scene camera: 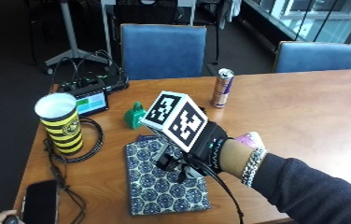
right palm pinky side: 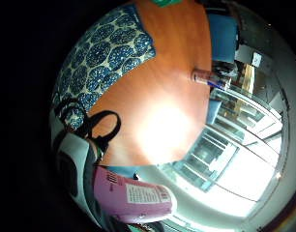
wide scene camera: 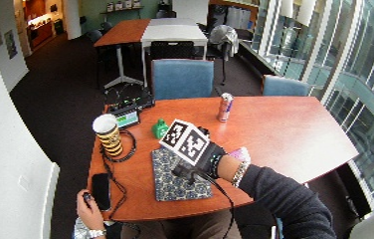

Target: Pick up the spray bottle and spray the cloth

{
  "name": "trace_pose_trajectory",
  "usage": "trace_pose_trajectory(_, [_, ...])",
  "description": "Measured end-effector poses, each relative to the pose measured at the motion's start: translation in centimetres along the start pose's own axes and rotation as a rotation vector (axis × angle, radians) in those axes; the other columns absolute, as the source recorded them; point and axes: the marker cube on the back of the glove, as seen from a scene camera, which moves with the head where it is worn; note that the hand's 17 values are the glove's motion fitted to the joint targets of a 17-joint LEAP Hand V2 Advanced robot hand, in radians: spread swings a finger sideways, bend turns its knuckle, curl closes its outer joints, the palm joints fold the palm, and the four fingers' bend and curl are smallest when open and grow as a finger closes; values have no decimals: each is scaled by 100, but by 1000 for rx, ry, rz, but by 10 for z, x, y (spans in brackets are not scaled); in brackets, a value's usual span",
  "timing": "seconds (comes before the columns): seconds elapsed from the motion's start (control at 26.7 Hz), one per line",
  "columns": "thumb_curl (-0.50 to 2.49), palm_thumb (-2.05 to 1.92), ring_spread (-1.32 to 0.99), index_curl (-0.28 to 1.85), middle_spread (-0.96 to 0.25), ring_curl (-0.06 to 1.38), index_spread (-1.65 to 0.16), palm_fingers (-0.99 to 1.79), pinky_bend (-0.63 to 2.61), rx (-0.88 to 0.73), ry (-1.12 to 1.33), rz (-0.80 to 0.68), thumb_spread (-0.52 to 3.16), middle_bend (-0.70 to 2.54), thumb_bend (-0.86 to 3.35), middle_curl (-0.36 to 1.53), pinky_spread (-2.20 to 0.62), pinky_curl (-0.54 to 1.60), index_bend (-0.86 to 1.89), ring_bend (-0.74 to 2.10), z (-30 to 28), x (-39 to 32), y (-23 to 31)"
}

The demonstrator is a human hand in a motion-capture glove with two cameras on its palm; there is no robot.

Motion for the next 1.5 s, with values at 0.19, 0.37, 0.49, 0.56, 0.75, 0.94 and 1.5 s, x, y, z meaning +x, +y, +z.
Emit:
trace_pose_trajectory(0.19, [23,30,-19,58,-20,45,-27,143,47,51,-103,-4,114,79,-2,56,-34,40,43,73,-20,13,3])
trace_pose_trajectory(0.37, [22,30,-19,58,-20,45,-27,143,47,209,-270,-28,115,79,-2,56,-34,40,43,73,-58,29,1])
trace_pose_trajectory(0.49, [22,30,-19,58,-20,45,-27,143,47,321,-373,-51,115,79,-2,56,-34,40,43,74,-85,36,-1])
trace_pose_trajectory(0.56, [22,30,-19,58,-20,45,-27,143,47,388,-438,-65,115,79,-2,56,-34,40,43,74,-102,39,-1])
trace_pose_trajectory(0.75, [22,29,-19,58,-20,45,-28,143,47,580,-573,-77,115,79,-2,56,-34,40,43,73,-135,44,-3])
trace_pose_trajectory(0.94, [22,29,-19,58,-20,45,-28,143,47,775,-831,-118,115,79,-2,55,-34,40,43,73,-148,49,-12])
trace_pose_trajectory(1.5, [23,29,-17,58,-19,45,-27,142,43,1276,-1576,-42,115,79,-2,55,-32,39,43,74,-88,13,-66])
